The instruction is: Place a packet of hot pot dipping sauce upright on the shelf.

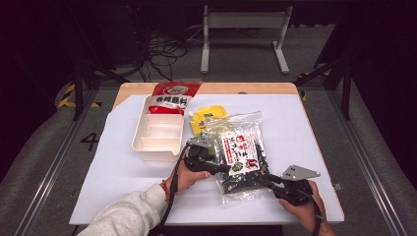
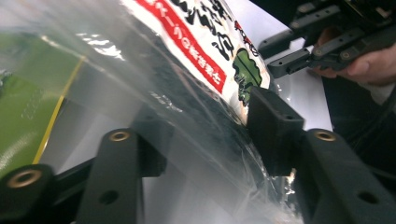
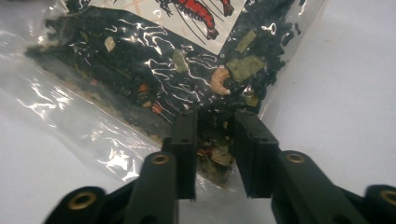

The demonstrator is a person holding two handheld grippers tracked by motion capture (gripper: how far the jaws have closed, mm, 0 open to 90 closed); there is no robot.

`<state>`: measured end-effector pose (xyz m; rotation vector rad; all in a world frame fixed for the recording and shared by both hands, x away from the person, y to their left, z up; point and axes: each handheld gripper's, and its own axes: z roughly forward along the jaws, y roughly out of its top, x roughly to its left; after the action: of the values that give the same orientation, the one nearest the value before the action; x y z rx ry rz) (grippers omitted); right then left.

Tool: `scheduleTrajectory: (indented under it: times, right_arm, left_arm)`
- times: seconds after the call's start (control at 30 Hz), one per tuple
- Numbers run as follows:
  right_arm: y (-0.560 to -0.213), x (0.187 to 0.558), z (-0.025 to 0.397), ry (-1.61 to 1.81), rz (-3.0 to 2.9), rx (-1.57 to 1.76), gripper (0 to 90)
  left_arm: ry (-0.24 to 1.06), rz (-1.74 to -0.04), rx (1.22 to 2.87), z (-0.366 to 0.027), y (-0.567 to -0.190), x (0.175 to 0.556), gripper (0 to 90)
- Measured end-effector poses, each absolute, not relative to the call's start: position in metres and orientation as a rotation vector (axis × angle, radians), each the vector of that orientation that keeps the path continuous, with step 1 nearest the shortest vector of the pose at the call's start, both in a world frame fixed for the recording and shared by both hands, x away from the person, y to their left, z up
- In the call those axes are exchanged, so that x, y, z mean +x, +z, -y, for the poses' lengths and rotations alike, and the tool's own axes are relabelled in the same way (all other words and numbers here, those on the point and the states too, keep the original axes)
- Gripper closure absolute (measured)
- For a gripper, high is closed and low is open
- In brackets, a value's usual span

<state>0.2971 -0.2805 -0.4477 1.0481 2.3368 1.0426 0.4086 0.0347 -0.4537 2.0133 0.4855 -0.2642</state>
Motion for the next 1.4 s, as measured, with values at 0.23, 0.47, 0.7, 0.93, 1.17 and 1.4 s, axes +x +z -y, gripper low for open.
scheduleTrajectory:
  times: [0.23, 0.47, 0.7, 0.93, 1.17, 1.4]
  right_arm:
    - [-0.444, 0.301, 0.282, 1.072, -2.282, 1.101, 38.0]
    - [-0.444, 0.308, 0.280, 1.189, -2.365, 1.037, 42.8]
    - [-0.442, 0.303, 0.270, 1.176, -2.361, 0.917, 47.6]
    - [-0.435, 0.300, 0.265, 1.191, -2.346, 0.863, 52.5]
    - [-0.431, 0.302, 0.260, 1.192, -2.358, 0.835, 57.9]
    - [-0.429, 0.302, 0.256, 1.198, -2.332, 0.850, 53.3]
  left_arm:
    - [-0.186, -0.354, 2.021, -0.037, -0.440, 0.395, 65.9]
    - [-0.071, -0.303, 2.045, -0.034, -0.431, 0.384, 63.7]
    - [-0.035, -0.290, 1.988, -0.037, -0.419, 0.380, 50.6]
    - [-0.034, -0.282, 1.943, -0.042, -0.412, 0.380, 44.1]
    - [-0.012, -0.267, 1.893, -0.050, -0.404, 0.380, 60.6]
    - [-0.059, -0.190, 1.854, -0.054, -0.396, 0.376, 77.7]
